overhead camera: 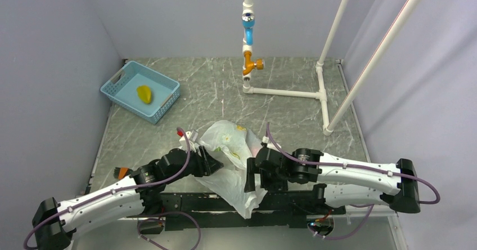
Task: Take the fake fruits out of the plastic bag
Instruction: Adjust the plastic bag at the center of the board.
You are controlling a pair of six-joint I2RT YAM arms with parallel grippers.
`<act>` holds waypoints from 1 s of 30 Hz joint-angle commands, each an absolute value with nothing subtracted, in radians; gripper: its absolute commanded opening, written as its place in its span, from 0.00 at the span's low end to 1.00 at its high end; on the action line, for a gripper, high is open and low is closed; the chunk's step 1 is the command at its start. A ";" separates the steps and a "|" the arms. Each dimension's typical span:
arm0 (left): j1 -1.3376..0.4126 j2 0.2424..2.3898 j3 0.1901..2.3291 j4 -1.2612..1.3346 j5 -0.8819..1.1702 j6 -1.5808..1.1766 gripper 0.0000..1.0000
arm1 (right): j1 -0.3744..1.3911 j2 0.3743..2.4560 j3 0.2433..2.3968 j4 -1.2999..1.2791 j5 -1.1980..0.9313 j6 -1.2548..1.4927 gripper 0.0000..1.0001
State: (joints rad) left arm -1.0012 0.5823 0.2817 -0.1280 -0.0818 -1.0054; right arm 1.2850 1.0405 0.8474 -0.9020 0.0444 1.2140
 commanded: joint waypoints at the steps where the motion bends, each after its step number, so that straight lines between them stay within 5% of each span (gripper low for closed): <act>1: -1.005 0.618 0.322 -0.060 -0.040 -0.982 0.55 | 1.286 1.032 0.788 -0.744 -0.059 1.359 0.95; 9: -1.005 0.595 0.344 -0.092 -0.052 -0.974 0.55 | 1.278 1.004 0.733 -0.638 -0.012 1.466 0.71; 15: -1.005 0.565 0.367 -0.141 -0.076 -0.957 0.56 | 1.261 1.006 0.670 -0.580 -0.097 1.461 0.89; 23: -1.005 0.581 0.369 -0.144 -0.080 -0.954 0.56 | 1.264 1.100 0.744 -0.700 -0.186 1.277 0.86; 25: -1.005 0.577 0.360 -0.136 -0.079 -0.958 0.56 | 1.264 1.106 0.748 -0.684 -0.156 1.263 0.73; 30: -1.006 0.549 0.364 -0.178 -0.095 -0.961 0.56 | 1.227 1.079 0.758 -0.656 0.011 1.161 0.00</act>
